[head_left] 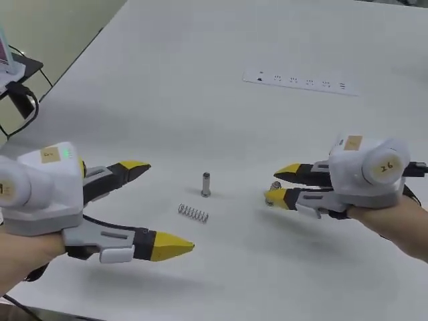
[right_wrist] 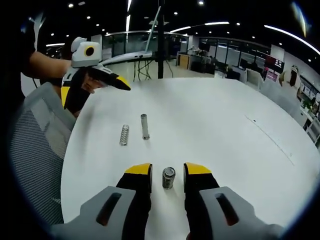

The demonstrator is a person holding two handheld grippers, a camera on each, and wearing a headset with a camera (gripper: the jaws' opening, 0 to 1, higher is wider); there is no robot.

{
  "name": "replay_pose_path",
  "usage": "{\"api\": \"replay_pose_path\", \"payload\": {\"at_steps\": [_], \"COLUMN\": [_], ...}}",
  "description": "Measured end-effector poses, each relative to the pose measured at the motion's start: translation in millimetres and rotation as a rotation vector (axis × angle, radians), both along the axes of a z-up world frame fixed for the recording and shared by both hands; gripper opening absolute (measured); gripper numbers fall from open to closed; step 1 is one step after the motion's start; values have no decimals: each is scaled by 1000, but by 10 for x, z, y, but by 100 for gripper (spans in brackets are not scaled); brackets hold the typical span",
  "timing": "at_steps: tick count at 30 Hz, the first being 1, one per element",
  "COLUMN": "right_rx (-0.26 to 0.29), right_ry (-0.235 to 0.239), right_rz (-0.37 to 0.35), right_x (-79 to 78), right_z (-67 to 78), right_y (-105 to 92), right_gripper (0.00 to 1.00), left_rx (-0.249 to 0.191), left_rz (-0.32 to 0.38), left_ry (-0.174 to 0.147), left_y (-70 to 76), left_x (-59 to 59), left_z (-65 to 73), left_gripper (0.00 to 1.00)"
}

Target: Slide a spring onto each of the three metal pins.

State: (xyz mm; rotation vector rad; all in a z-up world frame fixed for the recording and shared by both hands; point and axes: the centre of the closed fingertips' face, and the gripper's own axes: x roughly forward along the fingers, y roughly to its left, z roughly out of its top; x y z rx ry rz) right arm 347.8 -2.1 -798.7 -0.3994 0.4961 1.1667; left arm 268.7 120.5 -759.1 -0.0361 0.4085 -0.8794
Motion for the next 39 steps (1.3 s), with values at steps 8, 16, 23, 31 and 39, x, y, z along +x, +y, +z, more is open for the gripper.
{"api": "replay_pose_path", "payload": {"at_steps": [8,16,23,31,39], "right_rx": [59,93,127,152,160], "right_ry": [-35,-27,-22,-17,11], "right_rz": [-38,-65,-91,-107,-113], "right_x": [-12,-93,-133,-196,-303], "right_z": [214,284,351,378,296], "right_y": [-49,-111,-198,-265,-304], "right_gripper": [24,24,24,23,23], "left_rx": [1,-1,4,2,9], "left_rz": [-1,-3,-2,-1,1], "left_ry": [-3,-7,-3,-8,-8], "left_y": [-15,-24,-21,-27,-14], "left_x": [3,20,3,17,12], "left_z": [20,42,24,41,23], "left_gripper": [98,98,97,97,96]}}
